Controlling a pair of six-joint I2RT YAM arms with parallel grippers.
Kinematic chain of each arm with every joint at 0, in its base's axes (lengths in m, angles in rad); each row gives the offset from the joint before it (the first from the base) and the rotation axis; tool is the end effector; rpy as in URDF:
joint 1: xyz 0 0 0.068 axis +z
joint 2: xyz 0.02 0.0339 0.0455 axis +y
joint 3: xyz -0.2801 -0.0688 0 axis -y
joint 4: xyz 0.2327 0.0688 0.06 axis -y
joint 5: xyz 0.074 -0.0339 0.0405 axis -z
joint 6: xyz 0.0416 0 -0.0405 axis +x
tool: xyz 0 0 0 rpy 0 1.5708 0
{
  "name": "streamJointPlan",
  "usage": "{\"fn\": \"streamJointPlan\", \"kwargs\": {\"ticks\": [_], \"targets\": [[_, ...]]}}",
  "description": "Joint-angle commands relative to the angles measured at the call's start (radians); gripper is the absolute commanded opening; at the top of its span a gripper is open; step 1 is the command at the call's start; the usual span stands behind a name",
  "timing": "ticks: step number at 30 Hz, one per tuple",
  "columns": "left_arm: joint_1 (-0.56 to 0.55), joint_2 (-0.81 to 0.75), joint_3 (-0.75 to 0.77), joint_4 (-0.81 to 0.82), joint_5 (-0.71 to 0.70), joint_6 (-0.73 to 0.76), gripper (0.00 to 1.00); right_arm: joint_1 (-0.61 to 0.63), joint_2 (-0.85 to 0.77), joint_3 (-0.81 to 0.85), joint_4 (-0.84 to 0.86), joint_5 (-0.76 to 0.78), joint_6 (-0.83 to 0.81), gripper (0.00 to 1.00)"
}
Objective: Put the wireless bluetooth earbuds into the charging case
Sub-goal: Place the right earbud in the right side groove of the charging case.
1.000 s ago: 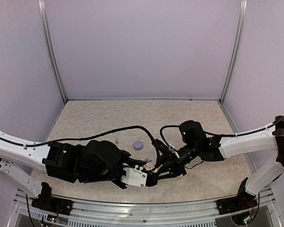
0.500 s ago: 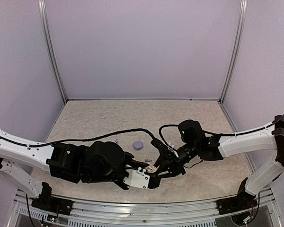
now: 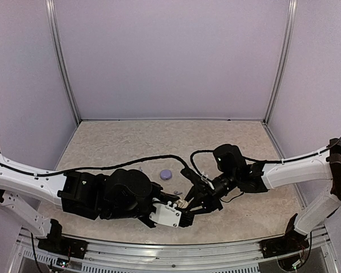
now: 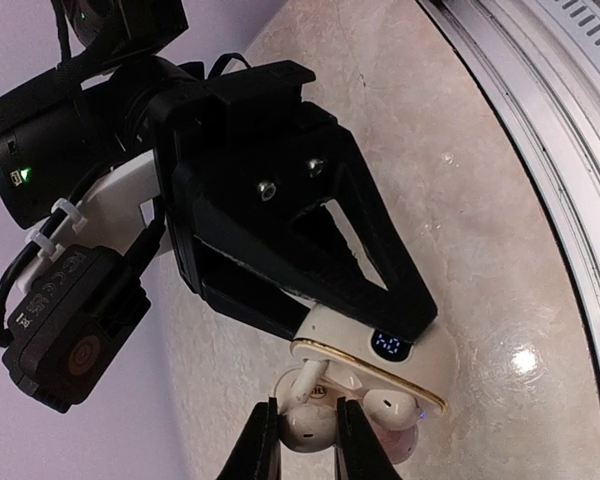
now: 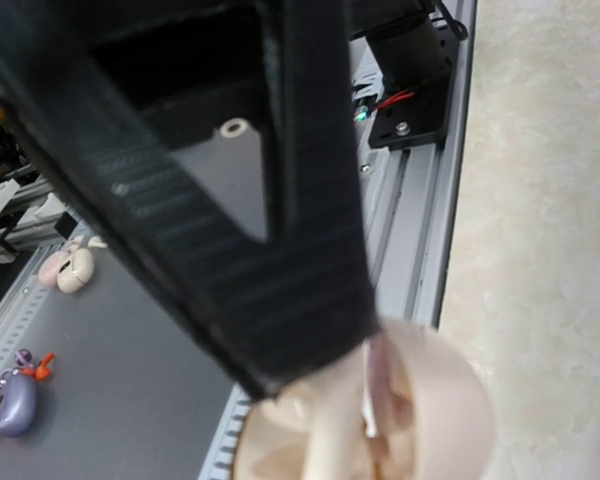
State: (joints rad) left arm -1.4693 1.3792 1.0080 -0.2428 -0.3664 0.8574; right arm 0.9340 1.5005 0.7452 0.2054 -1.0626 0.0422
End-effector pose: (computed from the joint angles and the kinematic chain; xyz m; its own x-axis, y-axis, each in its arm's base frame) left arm 0.0450 -0.2945 0.2950 0.6417 0.6669 -0.3788 0.6325 -0.1809 0.7531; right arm 0.1440 0.2558 0.2278 -0.3457 -0.4329 -0.8326 -0.8203 -0.2915 0.4921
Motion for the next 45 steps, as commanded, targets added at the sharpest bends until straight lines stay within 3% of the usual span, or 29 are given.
{"fn": "streamJointPlan", "kwargs": {"ticks": [1,20,33,45], "targets": [[-0.003,0.019,0.045,0.002,0.045,0.018,0.17,0.018,0.011,0.037,-0.012,-0.011,-0.015,0.0],[-0.016,0.044,0.063,-0.032,0.097,0.019,0.23,0.046,-0.004,0.057,-0.058,0.001,-0.074,0.0],[-0.029,0.043,0.091,-0.043,0.064,0.022,0.35,0.045,-0.013,0.046,-0.055,0.025,-0.085,0.0],[-0.051,0.016,0.112,-0.052,0.089,-0.026,0.39,0.044,-0.05,0.015,0.001,0.082,-0.077,0.0]]}}
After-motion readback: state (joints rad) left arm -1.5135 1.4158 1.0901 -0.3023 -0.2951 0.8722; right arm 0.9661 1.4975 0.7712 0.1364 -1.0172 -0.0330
